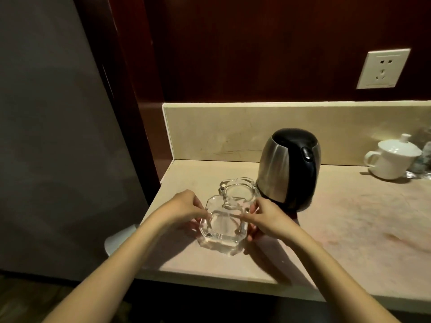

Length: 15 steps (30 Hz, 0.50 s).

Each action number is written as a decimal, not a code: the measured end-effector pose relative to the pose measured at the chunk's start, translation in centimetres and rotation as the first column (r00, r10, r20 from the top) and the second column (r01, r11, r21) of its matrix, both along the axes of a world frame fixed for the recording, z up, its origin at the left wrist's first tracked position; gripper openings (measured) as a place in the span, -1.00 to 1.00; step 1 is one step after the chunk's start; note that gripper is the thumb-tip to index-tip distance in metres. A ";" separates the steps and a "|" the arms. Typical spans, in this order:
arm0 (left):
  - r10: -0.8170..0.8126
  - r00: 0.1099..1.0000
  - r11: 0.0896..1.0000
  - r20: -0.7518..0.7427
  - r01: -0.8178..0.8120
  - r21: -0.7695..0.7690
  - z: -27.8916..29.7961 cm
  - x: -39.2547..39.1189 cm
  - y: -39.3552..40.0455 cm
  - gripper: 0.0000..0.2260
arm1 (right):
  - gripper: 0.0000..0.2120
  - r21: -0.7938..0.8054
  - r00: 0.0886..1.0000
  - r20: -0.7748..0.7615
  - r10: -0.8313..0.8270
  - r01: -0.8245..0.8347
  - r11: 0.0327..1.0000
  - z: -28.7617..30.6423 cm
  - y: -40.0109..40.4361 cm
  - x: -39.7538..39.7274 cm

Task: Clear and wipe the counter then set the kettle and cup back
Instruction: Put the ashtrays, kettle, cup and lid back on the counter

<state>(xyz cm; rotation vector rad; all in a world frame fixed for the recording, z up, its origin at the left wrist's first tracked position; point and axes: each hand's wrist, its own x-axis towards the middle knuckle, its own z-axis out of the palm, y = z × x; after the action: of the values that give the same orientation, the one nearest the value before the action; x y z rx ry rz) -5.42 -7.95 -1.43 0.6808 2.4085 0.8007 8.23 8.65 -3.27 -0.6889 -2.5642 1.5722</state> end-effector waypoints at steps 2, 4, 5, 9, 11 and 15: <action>0.014 0.998 1.000 -0.062 -0.013 0.018 0.7 -2.0 -0.6 -0.87 | -0.74 0.121 1.000 -0.024 0.002 0.001 0.993 0.8 -0.5 -2.2; 0.035 0.993 0.999 -0.116 -0.033 0.017 1.5 -4.1 -0.9 -0.86 | -0.71 0.167 0.999 -0.049 0.005 0.003 0.986 1.4 -0.9 -4.6; 0.046 0.991 0.999 -0.125 -0.043 0.027 1.8 -5.2 -0.9 -0.86 | -0.68 0.165 0.998 -0.057 0.000 0.010 0.986 1.7 -1.1 -5.8; 0.091 0.987 0.994 -0.135 -0.082 0.073 1.8 -9.5 -0.6 -0.79 | -0.64 0.155 1.000 -0.018 -0.026 0.028 0.987 1.8 -1.0 -10.7; 0.113 0.980 0.992 -0.164 -0.102 0.076 1.3 -11.2 0.0 -0.77 | -0.67 0.167 0.998 -0.014 -0.061 0.062 0.984 1.4 -0.6 -13.1; 0.129 0.967 0.992 -0.222 -0.127 0.019 0.1 -13.4 1.8 -0.79 | -0.69 0.195 0.992 0.013 -0.129 0.124 0.973 0.3 0.5 -17.2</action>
<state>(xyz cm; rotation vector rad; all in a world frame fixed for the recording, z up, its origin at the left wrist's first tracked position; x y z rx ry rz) -18.86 -6.19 -1.31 0.6521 2.6768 0.8202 -9.01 9.20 -2.97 -0.8369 -2.5877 1.2638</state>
